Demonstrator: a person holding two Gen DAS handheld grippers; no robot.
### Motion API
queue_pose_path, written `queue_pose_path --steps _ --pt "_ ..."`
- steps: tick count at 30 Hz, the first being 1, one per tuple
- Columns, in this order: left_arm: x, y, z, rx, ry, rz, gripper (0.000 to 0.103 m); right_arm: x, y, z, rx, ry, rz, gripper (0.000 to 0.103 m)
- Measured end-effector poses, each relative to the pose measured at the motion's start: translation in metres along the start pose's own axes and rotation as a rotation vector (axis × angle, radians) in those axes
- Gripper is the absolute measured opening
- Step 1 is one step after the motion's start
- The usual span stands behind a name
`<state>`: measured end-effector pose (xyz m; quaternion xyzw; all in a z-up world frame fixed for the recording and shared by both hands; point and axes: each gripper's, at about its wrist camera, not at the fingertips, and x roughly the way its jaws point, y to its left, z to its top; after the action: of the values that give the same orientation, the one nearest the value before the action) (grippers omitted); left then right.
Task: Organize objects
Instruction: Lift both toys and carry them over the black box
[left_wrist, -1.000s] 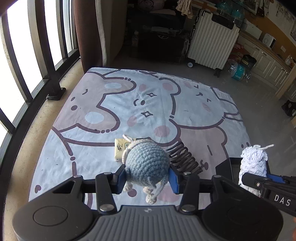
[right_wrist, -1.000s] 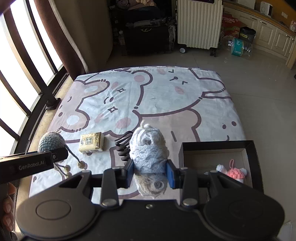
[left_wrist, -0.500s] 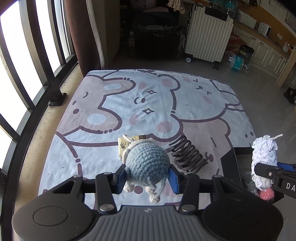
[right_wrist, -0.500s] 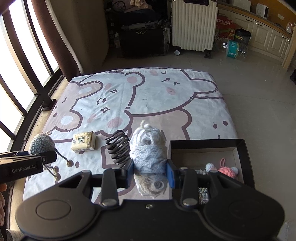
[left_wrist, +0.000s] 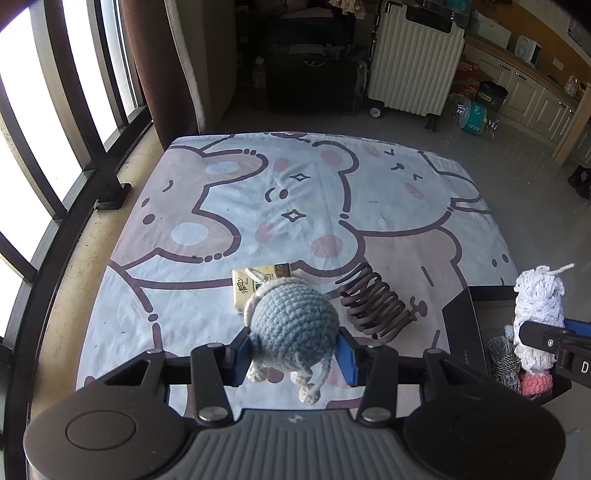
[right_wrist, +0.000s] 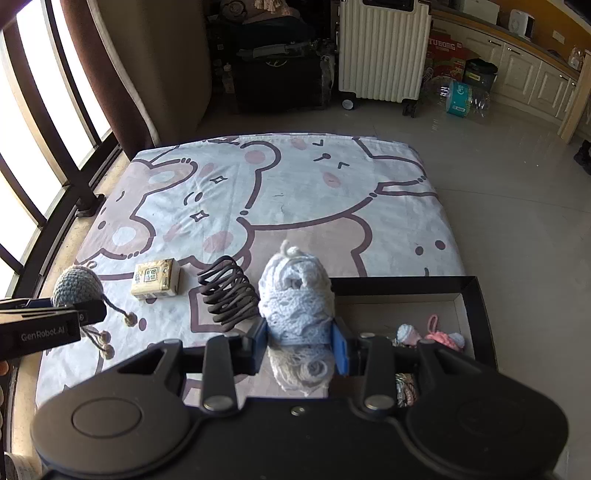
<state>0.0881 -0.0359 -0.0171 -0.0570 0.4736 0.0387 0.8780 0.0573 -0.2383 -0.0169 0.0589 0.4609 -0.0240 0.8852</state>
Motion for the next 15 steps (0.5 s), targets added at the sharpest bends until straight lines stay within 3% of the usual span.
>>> queue_pose_path --steps 15 --pt "0.009 -0.028 0.002 0.033 0.011 -0.024 0.048 0.001 -0.026 -0.005 0.027 0.001 -0.027 0.038"
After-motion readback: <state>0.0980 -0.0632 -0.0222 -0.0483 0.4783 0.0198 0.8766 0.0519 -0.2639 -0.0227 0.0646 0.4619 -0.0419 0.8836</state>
